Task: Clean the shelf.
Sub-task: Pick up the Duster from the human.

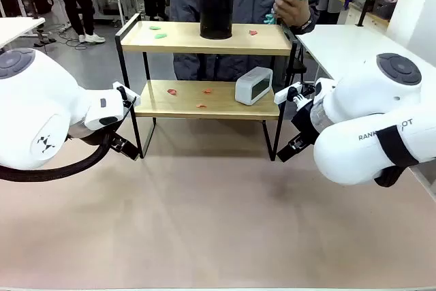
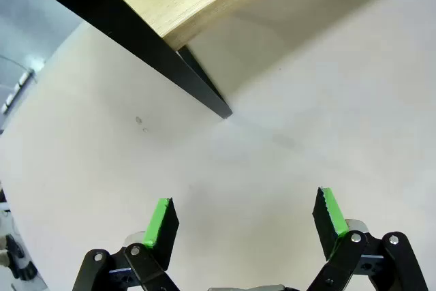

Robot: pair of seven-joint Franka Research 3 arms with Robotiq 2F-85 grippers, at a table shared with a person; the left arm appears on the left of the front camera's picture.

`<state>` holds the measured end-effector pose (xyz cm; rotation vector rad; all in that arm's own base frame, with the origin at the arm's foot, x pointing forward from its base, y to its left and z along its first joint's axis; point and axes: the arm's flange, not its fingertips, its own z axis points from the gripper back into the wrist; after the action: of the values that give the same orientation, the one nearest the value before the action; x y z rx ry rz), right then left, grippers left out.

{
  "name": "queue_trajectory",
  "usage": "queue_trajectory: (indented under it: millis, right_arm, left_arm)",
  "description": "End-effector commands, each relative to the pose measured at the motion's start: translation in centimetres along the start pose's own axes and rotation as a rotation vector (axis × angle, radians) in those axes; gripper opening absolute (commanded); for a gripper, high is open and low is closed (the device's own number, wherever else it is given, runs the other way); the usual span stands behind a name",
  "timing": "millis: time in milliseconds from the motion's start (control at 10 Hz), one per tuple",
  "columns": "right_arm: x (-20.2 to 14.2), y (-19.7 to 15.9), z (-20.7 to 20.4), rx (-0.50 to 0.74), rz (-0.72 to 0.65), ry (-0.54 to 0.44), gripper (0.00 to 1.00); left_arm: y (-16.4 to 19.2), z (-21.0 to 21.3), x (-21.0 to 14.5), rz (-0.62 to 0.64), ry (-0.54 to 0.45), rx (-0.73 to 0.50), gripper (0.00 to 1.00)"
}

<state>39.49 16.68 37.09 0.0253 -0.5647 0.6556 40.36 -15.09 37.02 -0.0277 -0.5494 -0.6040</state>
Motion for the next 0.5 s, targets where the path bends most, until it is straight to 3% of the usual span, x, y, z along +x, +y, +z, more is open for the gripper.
queue_trajectory:
  millis: [0, 400]
  right_arm:
    - [0.01, 0.00, 0.00, 0.000, 0.000, 0.000, 1.00]
    - [0.01, 0.00, 0.00, 0.000, 0.000, 0.000, 1.00]
  left_arm:
    - [0.00, 0.01, 0.00, 0.000, 0.000, 0.000, 1.00]
    - [0.00, 0.01, 0.00, 0.000, 0.000, 0.000, 1.00]
